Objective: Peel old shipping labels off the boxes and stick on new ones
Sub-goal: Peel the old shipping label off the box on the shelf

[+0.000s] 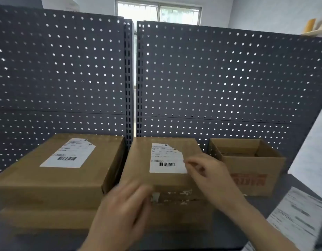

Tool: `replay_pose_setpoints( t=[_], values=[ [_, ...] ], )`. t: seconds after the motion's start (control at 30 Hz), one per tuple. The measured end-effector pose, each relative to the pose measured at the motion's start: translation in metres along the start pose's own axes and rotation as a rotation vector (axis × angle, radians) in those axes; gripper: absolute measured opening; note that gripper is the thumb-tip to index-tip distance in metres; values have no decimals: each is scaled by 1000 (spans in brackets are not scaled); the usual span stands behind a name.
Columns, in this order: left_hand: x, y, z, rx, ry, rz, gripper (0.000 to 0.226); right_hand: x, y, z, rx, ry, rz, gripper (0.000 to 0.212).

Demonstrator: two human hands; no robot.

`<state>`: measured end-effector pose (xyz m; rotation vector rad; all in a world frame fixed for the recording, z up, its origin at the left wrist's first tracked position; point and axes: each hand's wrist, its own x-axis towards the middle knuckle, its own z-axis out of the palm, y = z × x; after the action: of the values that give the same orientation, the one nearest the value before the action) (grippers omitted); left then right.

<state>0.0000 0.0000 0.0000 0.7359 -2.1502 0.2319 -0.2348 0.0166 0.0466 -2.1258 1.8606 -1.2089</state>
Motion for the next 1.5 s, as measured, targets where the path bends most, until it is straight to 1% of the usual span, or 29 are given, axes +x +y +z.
replay_pose_setpoints(
  t=[0.03, 0.1, 0.13, 0.2, 0.27, 0.37, 0.5, 0.63, 0.73, 0.87, 0.97, 1.07, 1.27, 1.5],
  values=[
    [25, -4, 5, -18, 7, -34, 23, 14, 2, 10, -53, -35, 17, 23],
    [53, -11, 17, 93, -100, -188, 31, 38, 4, 28, -166, -117, 55, 27],
    [66, -17, 23, 114, -197, -274, 37, 49, 6, 36, -215, -169, 78, 27],
    [72, -25, 37, 106, -361, -369, 43, 65, 16, 45, -259, -175, 85, 22],
    [75, -32, 43, 88, -452, -407, 47, 80, 27, 47, -295, -149, 81, 18],
    [80, -37, 46, 113, -508, -410, 51, 97, 30, 46, -343, -170, 72, 15],
    [84, -38, 45, 159, -531, -398, 53, 103, 31, 50, -372, -137, 54, 11],
    [90, -40, 51, 206, -578, -416, 59, 102, 30, 60, -515, -108, -19, 14],
    [90, -38, 55, 186, -571, -449, 56, 102, 23, 58, -592, -152, -25, 21],
    [86, -39, 56, 168, -544, -450, 53, 102, 15, 58, -682, -186, -30, 31],
    [85, -39, 57, 163, -531, -454, 52, 103, 14, 62, -703, -182, -37, 31],
    [86, -39, 56, 164, -527, -451, 52, 103, 11, 64, -730, -137, -51, 32],
    [85, -39, 57, 148, -513, -462, 52, 102, 12, 71, -753, -97, -32, 32],
    [84, -38, 57, 136, -493, -467, 51, 104, 17, 70, -710, -108, -37, 26]
  ],
)
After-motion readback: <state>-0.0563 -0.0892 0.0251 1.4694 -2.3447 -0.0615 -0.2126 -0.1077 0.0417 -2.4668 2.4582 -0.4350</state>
